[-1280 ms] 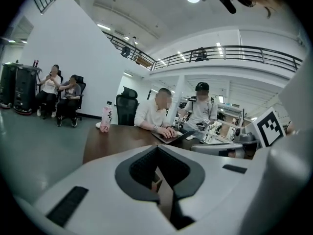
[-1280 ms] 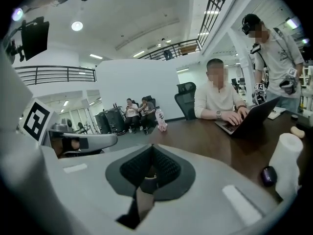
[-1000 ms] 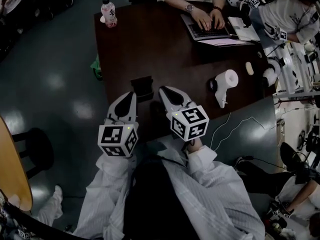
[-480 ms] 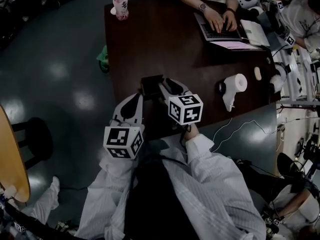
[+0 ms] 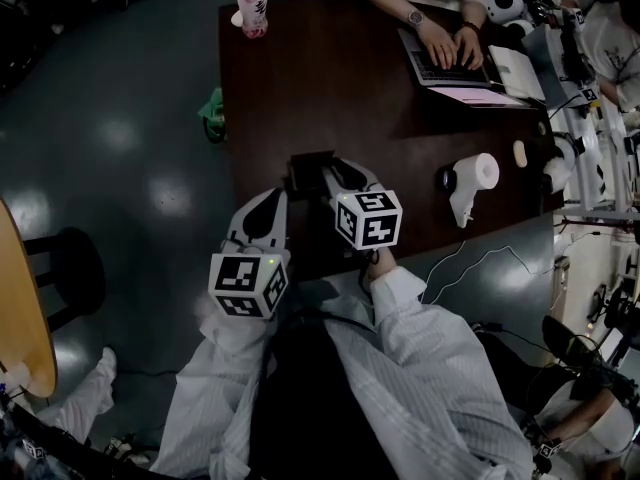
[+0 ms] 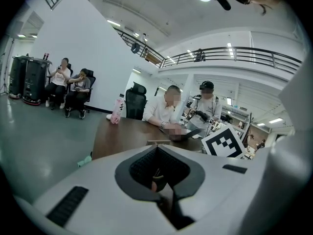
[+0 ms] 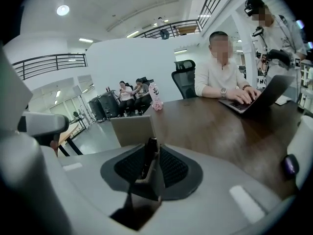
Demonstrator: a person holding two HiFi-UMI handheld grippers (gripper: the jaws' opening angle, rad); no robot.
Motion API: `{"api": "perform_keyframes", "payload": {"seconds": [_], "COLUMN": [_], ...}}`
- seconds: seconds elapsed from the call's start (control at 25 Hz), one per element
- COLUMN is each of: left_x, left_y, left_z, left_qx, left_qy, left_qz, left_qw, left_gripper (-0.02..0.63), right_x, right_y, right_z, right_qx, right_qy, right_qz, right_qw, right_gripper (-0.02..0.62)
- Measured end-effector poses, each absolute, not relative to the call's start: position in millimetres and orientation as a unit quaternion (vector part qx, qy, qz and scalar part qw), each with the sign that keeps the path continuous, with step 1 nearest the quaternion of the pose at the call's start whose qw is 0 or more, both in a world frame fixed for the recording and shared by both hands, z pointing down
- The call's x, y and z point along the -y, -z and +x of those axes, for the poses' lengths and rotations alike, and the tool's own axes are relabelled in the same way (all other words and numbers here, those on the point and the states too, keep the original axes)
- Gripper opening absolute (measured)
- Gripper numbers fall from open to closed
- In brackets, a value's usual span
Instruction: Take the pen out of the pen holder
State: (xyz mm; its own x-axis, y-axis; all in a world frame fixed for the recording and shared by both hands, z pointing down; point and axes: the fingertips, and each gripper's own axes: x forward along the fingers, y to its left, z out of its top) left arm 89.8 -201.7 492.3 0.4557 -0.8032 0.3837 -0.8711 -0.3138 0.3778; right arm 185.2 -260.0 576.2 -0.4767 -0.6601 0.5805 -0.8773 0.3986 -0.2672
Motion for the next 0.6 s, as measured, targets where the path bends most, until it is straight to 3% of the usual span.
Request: {"api": "perform_keyframes", "payload": {"seconds": [0.6], "left_x": [199], "left_y": [-475], "left_z": [96], "left_qx": [0.511], "left_qy": [-0.050], "left_qz": [0.818], "left_qw": [0.259], "left_gripper": [0.003], "right_x": [245], "right_y": [-536], "right_z": [189], "right_qx": [0.830], "right_qy": [-0.244], "right_qz": [0.475], "right_qw": [0.158], "right_gripper": [0.048]}}
